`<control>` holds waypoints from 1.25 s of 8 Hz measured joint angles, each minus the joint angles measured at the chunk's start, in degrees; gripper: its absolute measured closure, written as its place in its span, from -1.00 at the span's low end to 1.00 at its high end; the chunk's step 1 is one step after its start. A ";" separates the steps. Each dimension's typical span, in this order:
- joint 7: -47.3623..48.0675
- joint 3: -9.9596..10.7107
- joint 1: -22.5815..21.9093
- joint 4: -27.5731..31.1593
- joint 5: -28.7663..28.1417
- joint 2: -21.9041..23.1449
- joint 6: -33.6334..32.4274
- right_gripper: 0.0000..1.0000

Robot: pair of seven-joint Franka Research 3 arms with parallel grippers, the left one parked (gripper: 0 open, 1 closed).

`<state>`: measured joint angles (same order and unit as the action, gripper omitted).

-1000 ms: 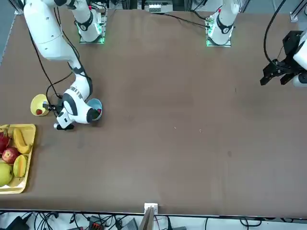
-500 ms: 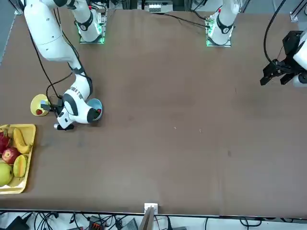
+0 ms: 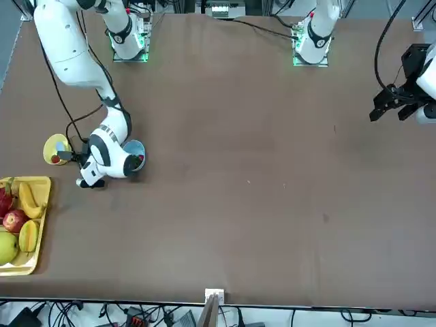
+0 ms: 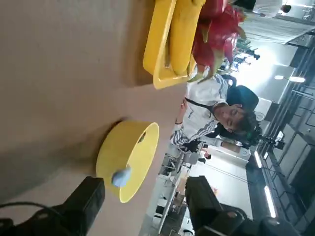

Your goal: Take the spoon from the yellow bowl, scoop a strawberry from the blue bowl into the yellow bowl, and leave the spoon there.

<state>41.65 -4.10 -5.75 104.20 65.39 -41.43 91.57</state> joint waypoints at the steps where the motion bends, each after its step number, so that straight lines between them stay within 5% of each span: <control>1: -2.54 -0.11 -0.42 -2.08 -2.40 0.08 -0.01 -1.00; 5: -11.17 -0.31 -3.37 -10.34 -13.30 2.07 -0.39 -1.00; 10: -25.20 0.64 -2.66 -16.97 -26.70 10.14 -0.98 -1.00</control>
<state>16.44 -3.47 -8.40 87.23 38.69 -31.30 90.58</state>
